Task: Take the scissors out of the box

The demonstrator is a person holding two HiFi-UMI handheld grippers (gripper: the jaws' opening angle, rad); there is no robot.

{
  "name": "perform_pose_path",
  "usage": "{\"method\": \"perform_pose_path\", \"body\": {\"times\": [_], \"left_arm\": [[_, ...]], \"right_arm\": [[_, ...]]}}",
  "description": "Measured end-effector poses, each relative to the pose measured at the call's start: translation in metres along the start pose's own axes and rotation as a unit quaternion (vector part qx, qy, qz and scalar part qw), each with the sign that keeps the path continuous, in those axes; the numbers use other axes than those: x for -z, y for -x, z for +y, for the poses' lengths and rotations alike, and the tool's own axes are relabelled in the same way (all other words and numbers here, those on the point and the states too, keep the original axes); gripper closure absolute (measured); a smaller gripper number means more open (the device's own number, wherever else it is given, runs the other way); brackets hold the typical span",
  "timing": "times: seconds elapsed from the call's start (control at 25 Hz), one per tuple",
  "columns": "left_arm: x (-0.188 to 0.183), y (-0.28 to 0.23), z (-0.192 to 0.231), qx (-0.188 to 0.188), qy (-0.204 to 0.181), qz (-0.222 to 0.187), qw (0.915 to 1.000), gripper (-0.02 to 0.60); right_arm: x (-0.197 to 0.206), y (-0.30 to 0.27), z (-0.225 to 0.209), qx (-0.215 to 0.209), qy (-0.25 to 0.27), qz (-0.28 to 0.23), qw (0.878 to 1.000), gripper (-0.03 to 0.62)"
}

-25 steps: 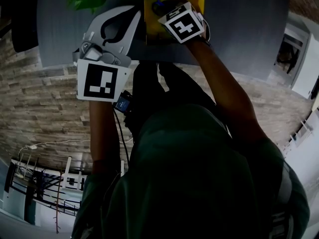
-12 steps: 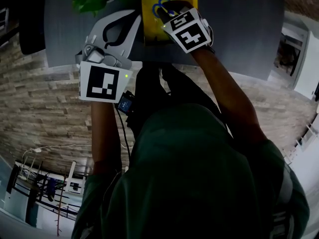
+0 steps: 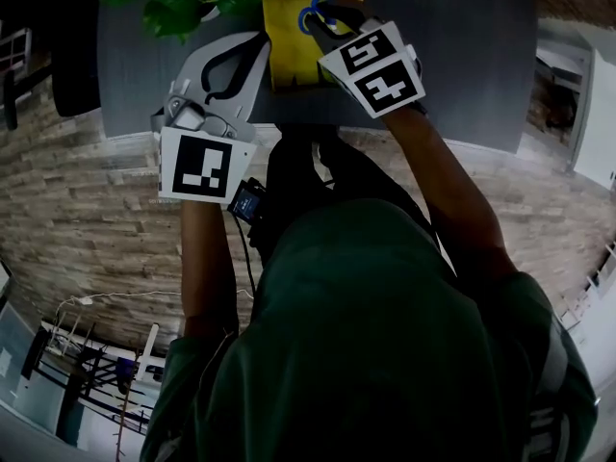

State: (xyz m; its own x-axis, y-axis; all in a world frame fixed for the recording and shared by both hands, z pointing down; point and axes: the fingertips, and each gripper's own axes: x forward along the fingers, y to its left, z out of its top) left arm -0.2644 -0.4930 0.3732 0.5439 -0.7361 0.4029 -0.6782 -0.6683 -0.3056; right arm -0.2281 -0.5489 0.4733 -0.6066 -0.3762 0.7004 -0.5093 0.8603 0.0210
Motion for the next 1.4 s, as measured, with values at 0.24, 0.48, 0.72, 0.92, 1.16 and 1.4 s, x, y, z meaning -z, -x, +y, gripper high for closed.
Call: {"method": "perform_pose_path", "body": {"times": [0.24, 0.48, 0.72, 0.92, 1.16, 1.4], "left_arm": [[-0.017, 0.003, -0.010, 0.003, -0.013, -0.003, 0.9999, 0.581], [-0.034, 0.002, -0.021, 0.010, -0.025, -0.005, 0.9996, 0.581], [-0.047, -0.007, -0.035, 0.026, -0.036, -0.004, 0.9990, 0.581], [-0.059, -0.015, -0.048, 0.037, -0.044, -0.004, 0.9983, 0.581], [-0.070, -0.024, -0.061, 0.049, -0.053, 0.000, 0.9974, 0.581], [-0.078, -0.035, -0.071, 0.058, -0.058, 0.006, 0.9966, 0.581]], "right_arm": [[-0.010, 0.034, -0.009, 0.017, 0.001, -0.028, 0.999, 0.520], [-0.010, 0.067, -0.025, 0.039, -0.004, -0.047, 0.998, 0.520], [0.003, 0.092, -0.048, 0.064, -0.017, -0.057, 0.996, 0.520], [0.023, 0.109, -0.067, 0.080, -0.029, -0.052, 0.995, 0.520], [0.046, 0.121, -0.087, 0.091, -0.047, -0.049, 0.994, 0.520], [0.075, 0.121, -0.105, 0.093, -0.062, -0.037, 0.993, 0.520]]}}
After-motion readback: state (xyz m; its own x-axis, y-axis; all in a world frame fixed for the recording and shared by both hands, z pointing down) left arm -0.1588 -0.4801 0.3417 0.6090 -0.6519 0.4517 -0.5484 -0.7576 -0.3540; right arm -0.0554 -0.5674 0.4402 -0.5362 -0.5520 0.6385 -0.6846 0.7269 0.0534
